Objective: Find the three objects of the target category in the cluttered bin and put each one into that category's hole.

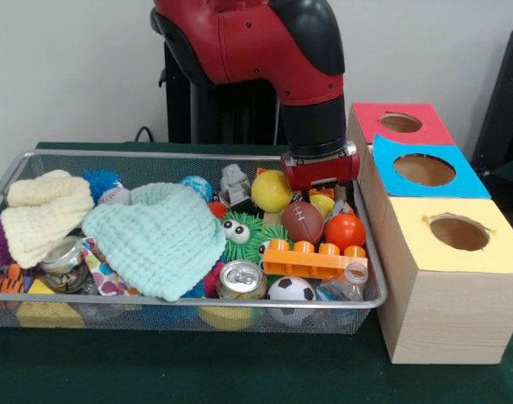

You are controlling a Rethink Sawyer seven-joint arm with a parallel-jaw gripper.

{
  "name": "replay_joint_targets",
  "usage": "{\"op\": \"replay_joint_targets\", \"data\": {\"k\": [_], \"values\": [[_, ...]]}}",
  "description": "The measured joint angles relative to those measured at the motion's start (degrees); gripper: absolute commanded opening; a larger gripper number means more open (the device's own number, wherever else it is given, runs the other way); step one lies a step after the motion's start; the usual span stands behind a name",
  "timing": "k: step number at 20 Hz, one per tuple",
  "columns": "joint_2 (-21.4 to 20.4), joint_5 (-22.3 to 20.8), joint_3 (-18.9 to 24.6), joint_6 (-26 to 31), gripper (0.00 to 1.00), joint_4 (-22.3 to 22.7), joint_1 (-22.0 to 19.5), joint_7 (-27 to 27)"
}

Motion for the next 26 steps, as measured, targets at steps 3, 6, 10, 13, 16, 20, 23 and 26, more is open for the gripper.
{"op": "replay_joint_targets", "data": {"k": [3, 6, 10, 13, 16, 20, 23, 26], "values": [[0.0, -0.71, 0.23, -1.47, 1.0, 0.44, -0.34, 0.0], [-0.01, -1.66, 0.17, -4.36, 1.0, 1.32, -0.47, 0.0], [-0.14, -2.11, -0.36, -8.95, 1.0, 2.6, -0.18, 0.0], [-0.2, -2.09, -1.3, -12.73, 1.0, 3.4, 0.66, 0.0], [-0.21, -2.08, -2.99, -16.91, 1.0, 3.87, 2.36, 0.0], [-0.23, -2.08, -4.39, -19.72, 1.0, 4.14, 3.78, 0.0], [-0.27, -2.07, -4.95, -21.1, 1.0, 4.39, 4.32, 0.0], [-0.3, -2.07, -5.28, -21.66, 1.0, 4.54, 4.62, 0.0]]}}
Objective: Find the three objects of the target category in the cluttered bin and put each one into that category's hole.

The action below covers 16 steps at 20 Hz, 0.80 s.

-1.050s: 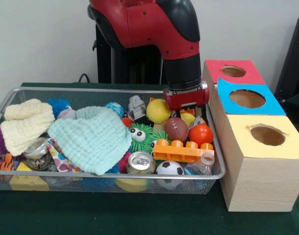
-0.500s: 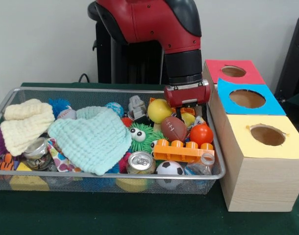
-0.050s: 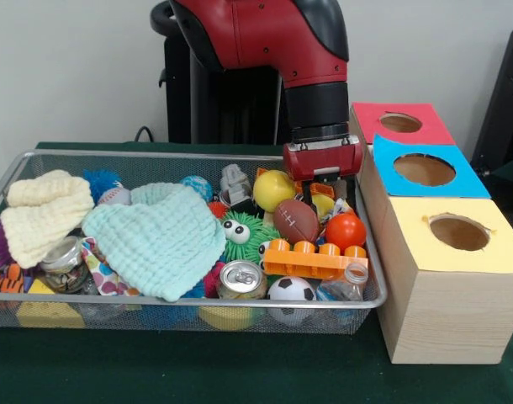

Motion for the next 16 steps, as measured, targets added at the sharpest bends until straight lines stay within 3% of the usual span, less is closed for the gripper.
{"op": "replay_joint_targets", "data": {"k": [4, 5, 16], "values": [[0.0, 0.0, -0.09, -0.03, 1.0, 0.05, 0.08, 0.0], [0.0, -0.04, 0.03, -0.02, 0.0, 0.14, 0.14, 0.01], [-0.18, -0.02, 1.11, -0.03, 0.0, 0.67, 0.13, 0.01]]}}
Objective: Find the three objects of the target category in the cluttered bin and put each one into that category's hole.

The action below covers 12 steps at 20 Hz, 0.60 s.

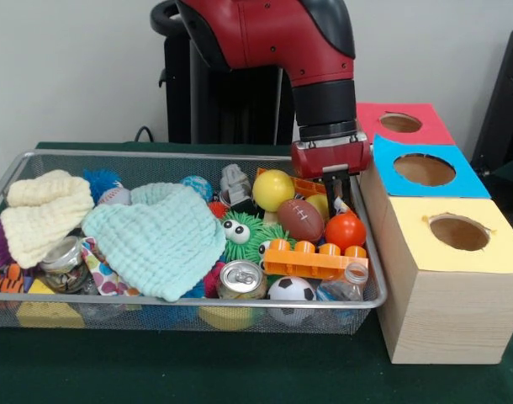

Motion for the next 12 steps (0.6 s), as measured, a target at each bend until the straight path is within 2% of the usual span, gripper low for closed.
{"op": "replay_joint_targets", "data": {"k": [8, 11, 12], "values": [[-1.36, 0.41, 0.23, 1.48, 0.0, 0.49, 0.26, 0.0], [-3.36, 2.86, -1.17, 6.48, 0.0, 0.59, 2.3, 0.0], [-5.02, 4.9, -3.41, 11.6, 0.0, 0.56, 4.87, 0.0]]}}
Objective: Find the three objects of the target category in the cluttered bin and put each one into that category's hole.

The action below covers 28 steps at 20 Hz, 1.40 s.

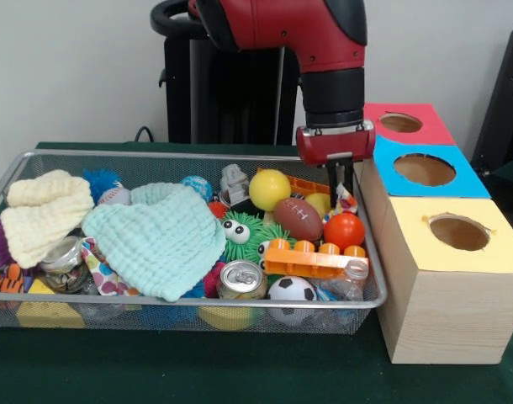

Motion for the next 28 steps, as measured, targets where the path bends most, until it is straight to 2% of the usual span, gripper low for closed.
{"op": "replay_joint_targets", "data": {"k": [2, 4, 5, 7, 11, 14, 25, 28], "values": [[-1.05, 1.19, -1.65, 3.55, 0.0, -0.13, 1.91, 0.0], [-3.18, 2.58, -5.03, 10.66, 0.0, -0.82, 5.94, 0.0], [-3.51, 2.73, -5.61, 11.78, 0.0, -0.99, 6.63, 0.0], [-5.28, 3.06, -8.77, 18.6, 0.0, -2.29, 10.69, 0.0], [-7.12, 3.01, -12.61, 27.6, 0.0, -4.56, 15.68, 0.0], [-8.35, 3.0, -14.08, 32.78, 0.0, -6.16, 17.31, 0.0], [-11.39, 3.52, -14.33, 34.45, 0.0, -9.55, 15.29, 0.0], [-12.5, 3.94, -14.35, 36.42, 0.0, -10.91, 14.83, 0.0]]}}
